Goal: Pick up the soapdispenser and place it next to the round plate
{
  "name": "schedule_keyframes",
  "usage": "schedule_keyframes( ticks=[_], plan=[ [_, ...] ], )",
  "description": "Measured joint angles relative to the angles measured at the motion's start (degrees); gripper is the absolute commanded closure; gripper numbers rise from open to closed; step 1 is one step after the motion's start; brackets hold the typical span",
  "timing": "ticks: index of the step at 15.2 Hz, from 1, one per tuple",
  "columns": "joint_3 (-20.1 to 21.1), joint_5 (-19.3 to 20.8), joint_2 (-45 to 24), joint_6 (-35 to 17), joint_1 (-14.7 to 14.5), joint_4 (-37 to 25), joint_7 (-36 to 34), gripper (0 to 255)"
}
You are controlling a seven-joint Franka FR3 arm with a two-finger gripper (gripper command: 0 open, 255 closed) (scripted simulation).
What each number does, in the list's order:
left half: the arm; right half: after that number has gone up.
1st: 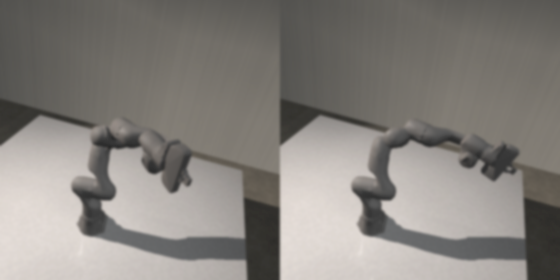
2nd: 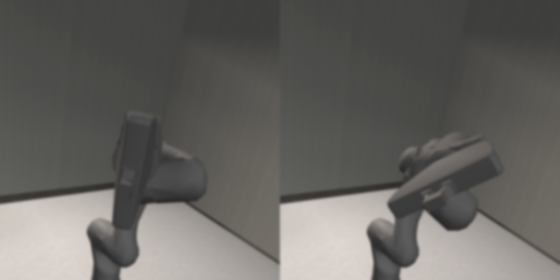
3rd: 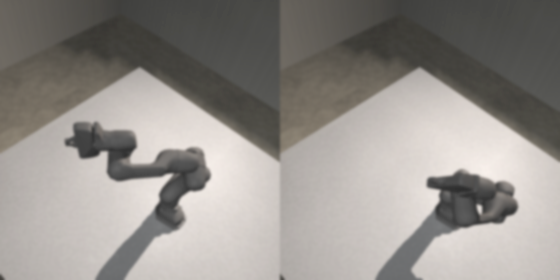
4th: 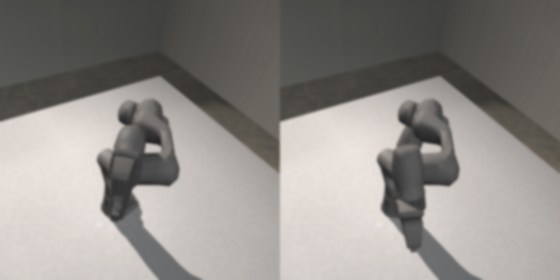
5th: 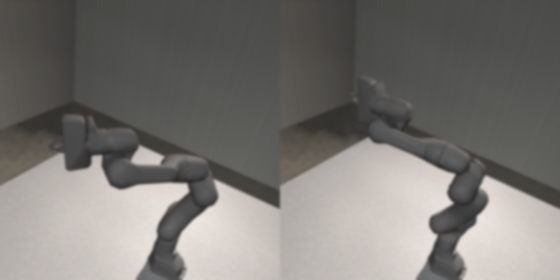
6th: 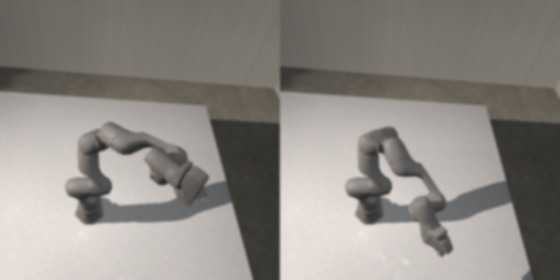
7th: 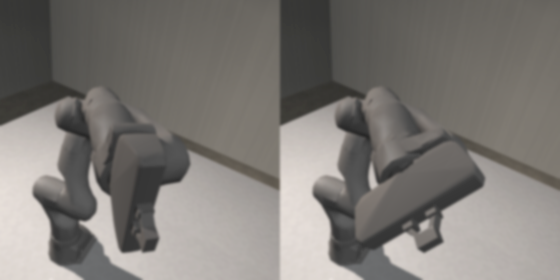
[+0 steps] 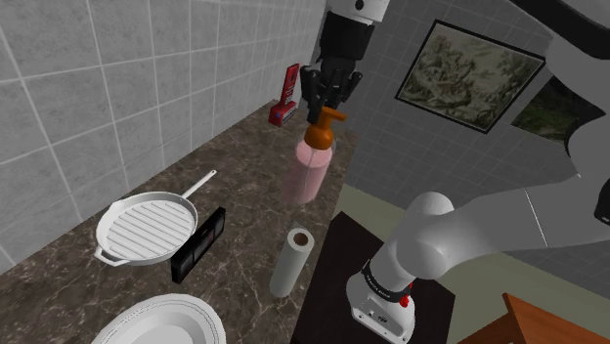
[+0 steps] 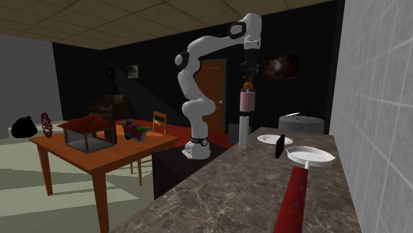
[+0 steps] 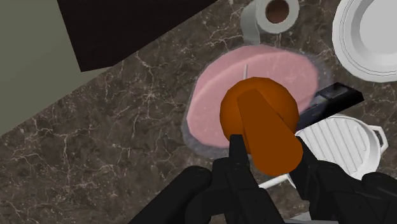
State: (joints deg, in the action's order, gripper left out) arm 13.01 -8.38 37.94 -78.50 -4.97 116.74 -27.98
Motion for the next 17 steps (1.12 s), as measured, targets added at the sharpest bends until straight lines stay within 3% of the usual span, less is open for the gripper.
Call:
schedule_keyframes(
  ticks=[7,17],
  plan=[
    [8.53,-5.43,0.21,0.19,-2.09,-1.52,-10.12,255],
    [22.24,-10.58,-5.68,-0.09,-2.74,-10.52,-25.34,255]
  ],
)
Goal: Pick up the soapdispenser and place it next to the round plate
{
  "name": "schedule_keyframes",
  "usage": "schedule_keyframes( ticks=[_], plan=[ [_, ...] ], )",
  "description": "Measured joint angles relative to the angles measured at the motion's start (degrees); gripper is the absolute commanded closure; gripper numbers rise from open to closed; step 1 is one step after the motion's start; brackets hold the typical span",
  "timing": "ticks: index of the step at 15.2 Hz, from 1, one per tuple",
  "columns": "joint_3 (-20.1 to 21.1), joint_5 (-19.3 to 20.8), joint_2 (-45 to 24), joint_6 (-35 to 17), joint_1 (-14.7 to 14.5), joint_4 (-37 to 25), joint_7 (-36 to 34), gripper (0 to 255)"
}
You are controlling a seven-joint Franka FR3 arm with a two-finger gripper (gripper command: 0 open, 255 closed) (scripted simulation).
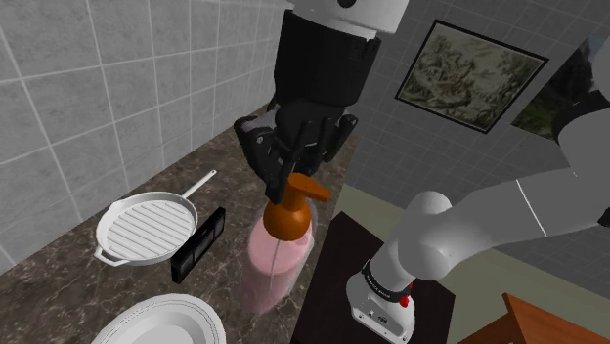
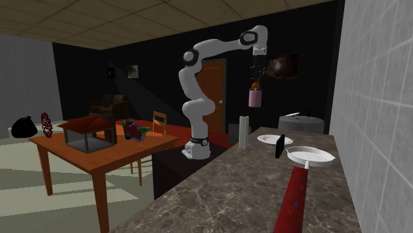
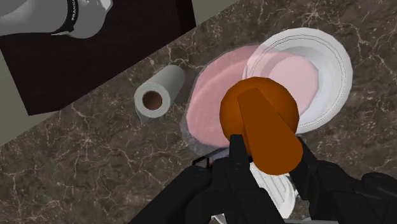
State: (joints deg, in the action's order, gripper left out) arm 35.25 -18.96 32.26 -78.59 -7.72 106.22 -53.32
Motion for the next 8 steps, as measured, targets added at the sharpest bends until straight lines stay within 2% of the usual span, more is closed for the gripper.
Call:
schedule_keyframes(
  ticks=[4,8],
  plan=[
    [6.68,-0.28,-4.41,-0.83,0.91,-5.02,-6.47,255],
    [15.55,1.24,-10.52,-1.97,2.75,-11.15,-14.29,255]
  ],
)
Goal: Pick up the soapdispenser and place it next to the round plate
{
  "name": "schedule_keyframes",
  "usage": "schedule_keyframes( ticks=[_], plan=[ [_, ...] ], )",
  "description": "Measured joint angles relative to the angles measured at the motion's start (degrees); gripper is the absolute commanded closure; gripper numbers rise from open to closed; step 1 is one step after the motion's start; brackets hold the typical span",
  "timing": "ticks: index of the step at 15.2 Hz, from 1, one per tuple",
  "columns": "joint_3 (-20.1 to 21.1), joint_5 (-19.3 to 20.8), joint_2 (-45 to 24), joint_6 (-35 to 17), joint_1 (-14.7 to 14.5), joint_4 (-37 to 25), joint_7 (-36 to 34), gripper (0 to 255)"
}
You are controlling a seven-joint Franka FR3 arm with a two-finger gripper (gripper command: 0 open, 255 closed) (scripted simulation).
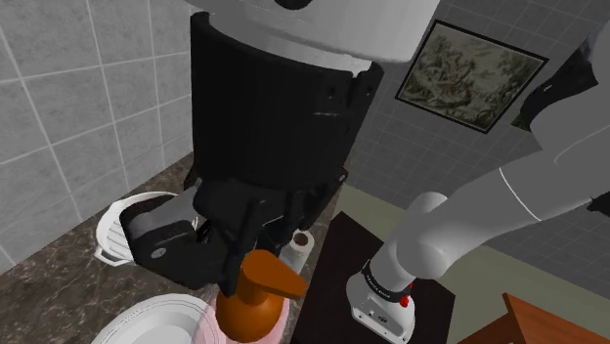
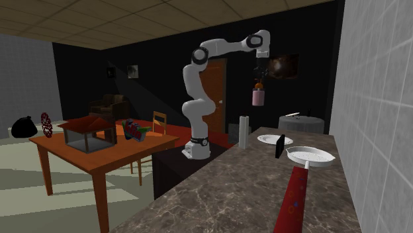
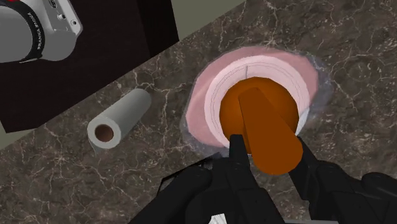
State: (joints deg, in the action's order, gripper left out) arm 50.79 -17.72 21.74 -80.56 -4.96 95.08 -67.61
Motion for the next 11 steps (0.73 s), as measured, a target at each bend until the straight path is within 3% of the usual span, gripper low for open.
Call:
schedule_keyframes(
  ticks=[3,5,6,7,8,11],
  plan=[
    [8.65,3.48,-6.21,-0.85,2.26,-4.99,-6.63,255],
    [18.82,10.04,-14.71,-1.19,4.53,-10.02,-14.09,255],
    [24.51,15.77,-21.74,-1.12,3.44,-12.53,-19.39,255],
    [27.37,22.93,-28.79,-0.29,-0.22,-15.06,-25.09,255],
    [26.41,29.1,-34.91,0.8,-6.91,-18.27,-29.83,255],
    [20.81,37.81,-43.81,4.14,-22.43,-27.33,-35.91,255]
  ],
)
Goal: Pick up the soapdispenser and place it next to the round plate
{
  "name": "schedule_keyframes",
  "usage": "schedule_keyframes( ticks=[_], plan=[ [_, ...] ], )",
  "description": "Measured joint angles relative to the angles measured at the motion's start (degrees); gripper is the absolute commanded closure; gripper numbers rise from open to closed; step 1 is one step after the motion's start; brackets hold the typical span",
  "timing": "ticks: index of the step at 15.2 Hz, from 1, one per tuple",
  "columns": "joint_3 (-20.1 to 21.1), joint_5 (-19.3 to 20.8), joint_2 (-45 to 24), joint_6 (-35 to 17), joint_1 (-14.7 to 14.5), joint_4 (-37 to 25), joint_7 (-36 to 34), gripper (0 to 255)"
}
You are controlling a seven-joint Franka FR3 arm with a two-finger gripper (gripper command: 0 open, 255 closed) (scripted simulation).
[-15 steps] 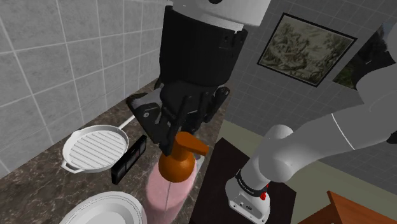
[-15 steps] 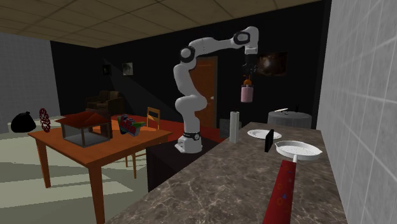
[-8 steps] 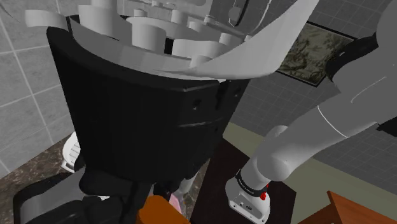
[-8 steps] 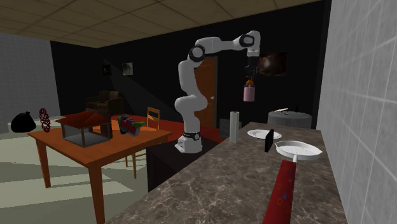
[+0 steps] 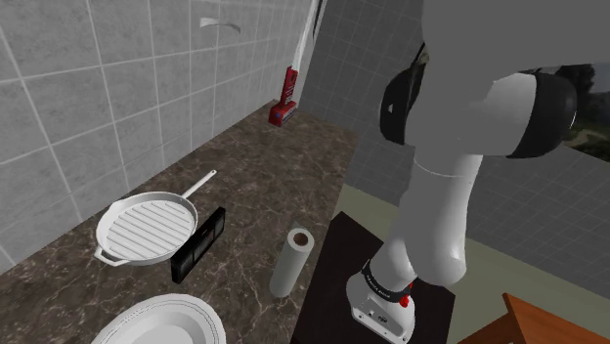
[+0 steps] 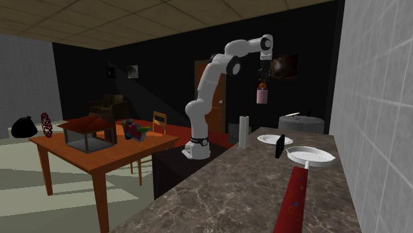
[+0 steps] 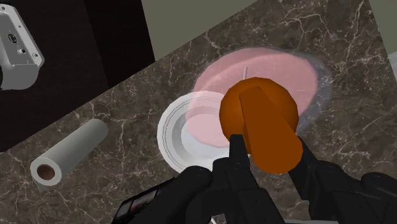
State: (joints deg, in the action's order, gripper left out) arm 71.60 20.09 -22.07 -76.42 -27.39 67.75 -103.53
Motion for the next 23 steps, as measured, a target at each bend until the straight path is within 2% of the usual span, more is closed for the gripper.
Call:
schedule_keyframes(
  ticks=[1,2,3,4,7,10,15,23],
  plan=[
    [-1.58,2.25,-2.39,1.16,-4.59,-3.15,-1.41,255],
    [-4.14,5.45,-6.06,3.37,-11.07,-8.88,-2.33,255],
    [-5.46,7.21,-7.99,3.94,-14.25,-11.06,-3.02,255],
    [-5.83,7.7,-8.52,3.91,-15.24,-11.38,-3.49,255],
    [-5.38,7.24,-8.19,1.45,-13.76,-8.05,-4.08,255],
    [-4.04,5.7,-6.64,-2.08,-10.01,-2.47,-4.34,255],
    [-2.56,4.14,-5.07,-7.29,-5.6,4.87,-4.57,255],
    [-1.36,3.21,-4.02,-14.43,-1.1,13.73,-4.77,255]
  ],
)
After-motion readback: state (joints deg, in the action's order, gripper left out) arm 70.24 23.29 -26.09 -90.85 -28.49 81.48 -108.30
